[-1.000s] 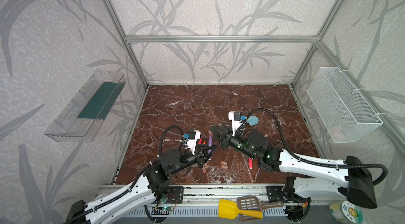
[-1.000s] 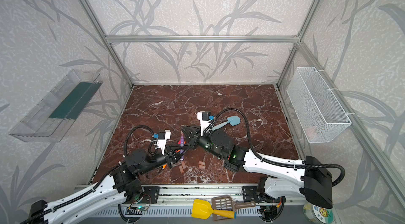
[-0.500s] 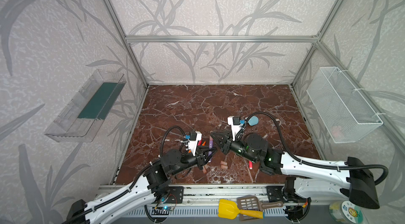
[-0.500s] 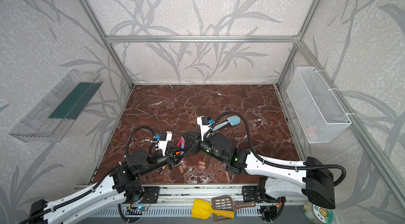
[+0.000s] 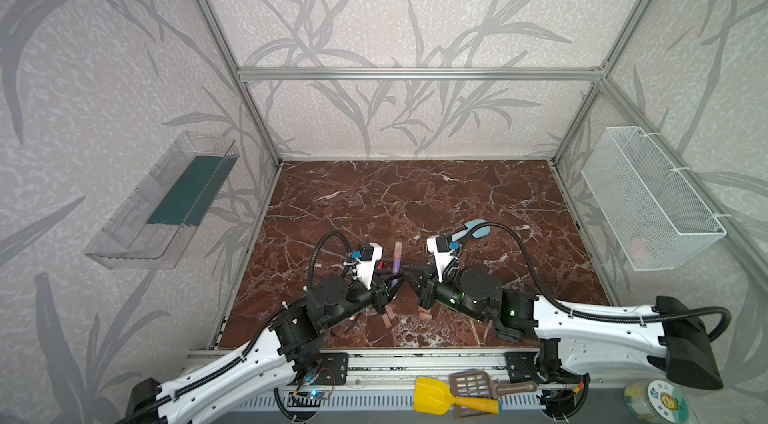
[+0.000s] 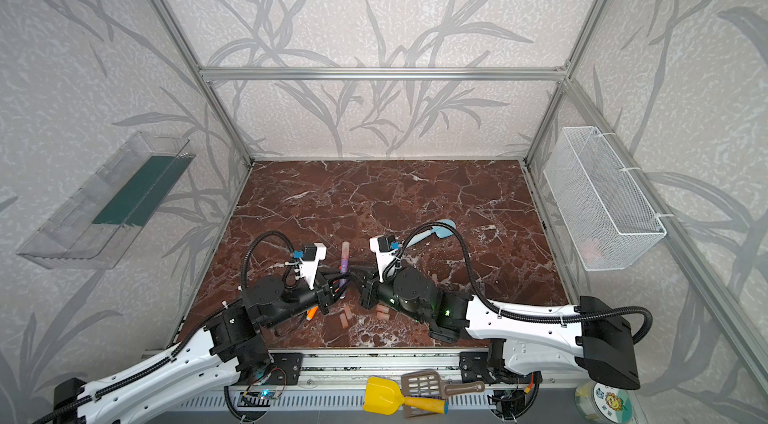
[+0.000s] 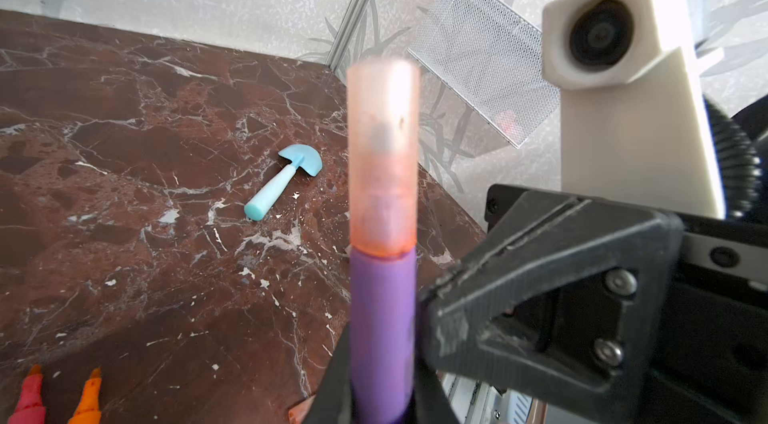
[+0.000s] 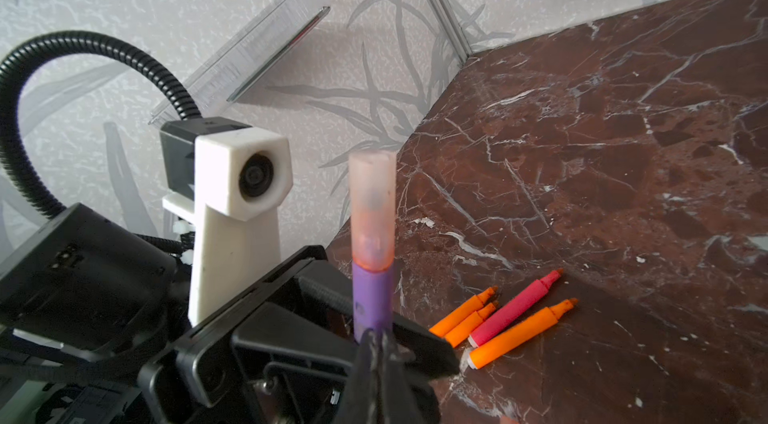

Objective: Insert the pens into the pen caps
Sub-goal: 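Lower the cap onto the purple marker tip held by the left gripper, then open the right gripper and draw it back, then reach to press the cap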

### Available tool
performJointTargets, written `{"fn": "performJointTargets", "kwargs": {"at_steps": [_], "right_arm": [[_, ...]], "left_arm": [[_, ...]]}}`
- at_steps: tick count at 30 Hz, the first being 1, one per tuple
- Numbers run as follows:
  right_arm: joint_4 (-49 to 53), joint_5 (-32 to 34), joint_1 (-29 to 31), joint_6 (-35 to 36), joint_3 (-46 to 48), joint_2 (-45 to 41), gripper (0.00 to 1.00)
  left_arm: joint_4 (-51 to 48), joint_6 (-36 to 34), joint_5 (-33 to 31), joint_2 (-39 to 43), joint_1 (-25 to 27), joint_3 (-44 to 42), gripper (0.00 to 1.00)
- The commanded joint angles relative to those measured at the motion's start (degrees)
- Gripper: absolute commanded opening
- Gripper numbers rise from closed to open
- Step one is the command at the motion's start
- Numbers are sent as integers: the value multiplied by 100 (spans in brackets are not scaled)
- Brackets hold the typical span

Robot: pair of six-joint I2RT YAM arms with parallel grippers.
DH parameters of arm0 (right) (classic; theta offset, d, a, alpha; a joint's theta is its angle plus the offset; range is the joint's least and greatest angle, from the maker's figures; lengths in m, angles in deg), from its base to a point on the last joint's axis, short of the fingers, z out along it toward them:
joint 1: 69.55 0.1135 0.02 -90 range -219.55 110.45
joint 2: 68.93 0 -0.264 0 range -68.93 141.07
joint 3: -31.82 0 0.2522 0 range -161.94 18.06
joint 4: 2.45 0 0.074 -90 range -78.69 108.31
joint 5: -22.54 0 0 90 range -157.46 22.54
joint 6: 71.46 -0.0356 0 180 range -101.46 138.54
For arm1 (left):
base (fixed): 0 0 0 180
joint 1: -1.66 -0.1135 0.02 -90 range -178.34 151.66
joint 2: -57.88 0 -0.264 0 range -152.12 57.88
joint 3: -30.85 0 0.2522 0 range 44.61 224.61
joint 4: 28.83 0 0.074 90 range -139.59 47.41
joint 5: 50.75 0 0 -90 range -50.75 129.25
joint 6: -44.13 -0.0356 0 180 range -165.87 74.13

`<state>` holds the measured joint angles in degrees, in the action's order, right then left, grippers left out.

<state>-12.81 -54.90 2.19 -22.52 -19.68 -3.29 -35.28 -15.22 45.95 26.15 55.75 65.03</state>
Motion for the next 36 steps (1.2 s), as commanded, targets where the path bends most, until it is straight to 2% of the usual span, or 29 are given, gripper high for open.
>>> {"fn": "performJointTargets", "kwargs": {"at_steps": [1, 4, 7, 14, 18, 21, 24, 29, 36], "right_arm": [[170, 319, 23, 108, -23, -63, 12], [289, 681, 15, 259, 91, -448, 29], [385, 943, 10, 709, 196, -989, 39], [891, 1058, 15, 1418, -69, -1522, 42], [550, 1500, 13, 1712, 66, -1565, 47], [393, 1551, 5, 1904, 44, -1501, 53], [413, 1258, -42, 1961, -121, -1417, 60], [854, 939, -95, 1774, -535, -1280, 66], [713, 620, -168, 1485, -811, -765, 67]], "left_arm": [[207, -226, -45, 51, -3, 204, 0], [169, -335, -73, 79, -3, 214, 0], [-201, -504, -325, 133, -3, 361, 0], [-579, -821, -509, 454, -7, 500, 0], [-832, -881, -469, 587, -8, 646, 0], [-843, -955, -386, 646, -3, 611, 0], [-724, -965, -316, 622, -4, 542, 0], [-649, -909, 14, 233, -3, 712, 0], [-246, -753, 231, -64, 1, 594, 0]]}}
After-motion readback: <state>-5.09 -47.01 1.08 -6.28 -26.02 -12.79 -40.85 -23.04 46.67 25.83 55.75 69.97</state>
